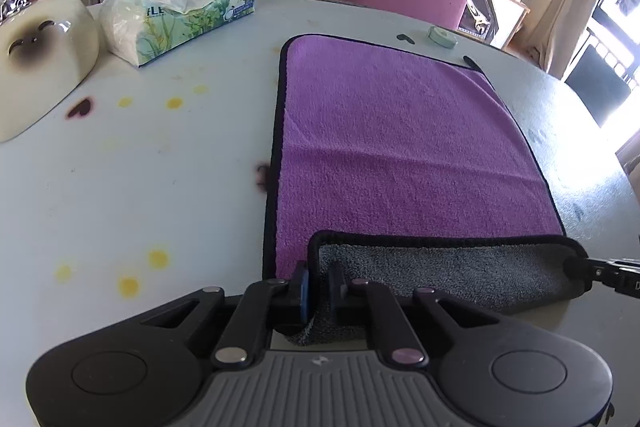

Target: Fold towel

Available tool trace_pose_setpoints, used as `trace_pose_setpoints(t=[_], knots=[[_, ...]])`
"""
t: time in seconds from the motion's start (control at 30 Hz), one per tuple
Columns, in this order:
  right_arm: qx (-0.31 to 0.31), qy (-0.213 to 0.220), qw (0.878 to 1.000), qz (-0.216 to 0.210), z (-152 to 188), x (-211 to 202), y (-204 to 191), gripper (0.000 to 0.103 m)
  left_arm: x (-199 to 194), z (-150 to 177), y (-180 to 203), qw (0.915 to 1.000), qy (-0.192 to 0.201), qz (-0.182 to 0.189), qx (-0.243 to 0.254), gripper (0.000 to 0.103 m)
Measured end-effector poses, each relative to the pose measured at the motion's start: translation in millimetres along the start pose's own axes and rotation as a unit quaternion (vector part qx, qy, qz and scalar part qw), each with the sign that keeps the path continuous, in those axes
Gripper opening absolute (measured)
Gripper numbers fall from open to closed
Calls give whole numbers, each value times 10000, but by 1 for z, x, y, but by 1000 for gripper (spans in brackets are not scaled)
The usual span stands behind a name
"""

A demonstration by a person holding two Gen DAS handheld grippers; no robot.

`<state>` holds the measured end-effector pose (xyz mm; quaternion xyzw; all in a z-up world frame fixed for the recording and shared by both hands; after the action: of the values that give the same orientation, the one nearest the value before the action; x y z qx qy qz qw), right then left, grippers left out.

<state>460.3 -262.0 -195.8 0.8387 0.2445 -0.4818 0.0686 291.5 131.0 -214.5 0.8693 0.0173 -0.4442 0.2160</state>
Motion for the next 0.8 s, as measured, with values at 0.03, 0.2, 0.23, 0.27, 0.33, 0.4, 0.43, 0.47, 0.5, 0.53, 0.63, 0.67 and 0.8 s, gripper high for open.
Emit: trace_pose_setpoints(t=[0.03, 0.2, 0.23, 0.27, 0.33, 0.4, 0.43, 0.47, 0.5, 0.53, 0.63, 0.67, 0.8], knots=[[2, 6, 10000, -2, -1, 0, 0, 5, 0, 0, 1, 10000, -10, -17, 28, 9], [-25, 0, 9999, 126, 0, 0, -3, 5, -2, 3, 6, 9996, -75, -166, 196, 9], [-42, -11, 9999, 123, 0, 0, -4, 5, -2, 4, 6, 9996, -87, -164, 197, 9], [-57, -23, 9999, 106, -1, 0, -5, 5, -3, 4, 6, 9996, -101, -156, 193, 9], [-95, -44, 9999, 120, -2, -1, -7, 4, -4, 3, 6, 9997, -125, -129, 162, 5], [-118, -54, 9998, 165, -4, -2, -9, 4, -8, 0, 7, 9998, -124, -129, 129, 5], [-113, -48, 9997, 194, -5, -4, -9, 4, -10, -3, 8, 9998, -115, -123, 123, 5], [-105, -28, 9997, 226, -7, -7, -10, 4, -13, -5, 10, 9998, -101, -109, 119, 5], [-108, -11, 9996, 261, -9, -9, -11, 4, -17, -9, 12, 9999, -82, -91, 117, 5], [-114, 4, 9996, 264, -12, -13, -12, 4, -21, -12, 14, 9999, -61, -74, 115, 5], [-122, 70, 9995, 280, -24, -24, -14, 4, -34, -27, 20, 9999, 2, -50, 119, 5], [-119, 96, 9995, 291, -29, -28, -14, 4, -38, -32, 22, 9999, 18, -49, 121, 5], [-70, 184, 9992, 337, -49, -44, -16, 4, -55, -51, 30, 9999, 84, -3, 122, 5]])
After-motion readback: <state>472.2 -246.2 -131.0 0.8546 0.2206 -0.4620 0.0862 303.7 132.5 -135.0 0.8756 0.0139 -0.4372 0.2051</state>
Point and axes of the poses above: each gripper's, at about its wrist camera, not at the fingertips, and x roughly the way its jaws point, y to its right, z to its underside, the point moved 2 cm from there along x, roughly the way its jaws point, and after that the axes turned 13 degrees about z, right-handed, at the moved point
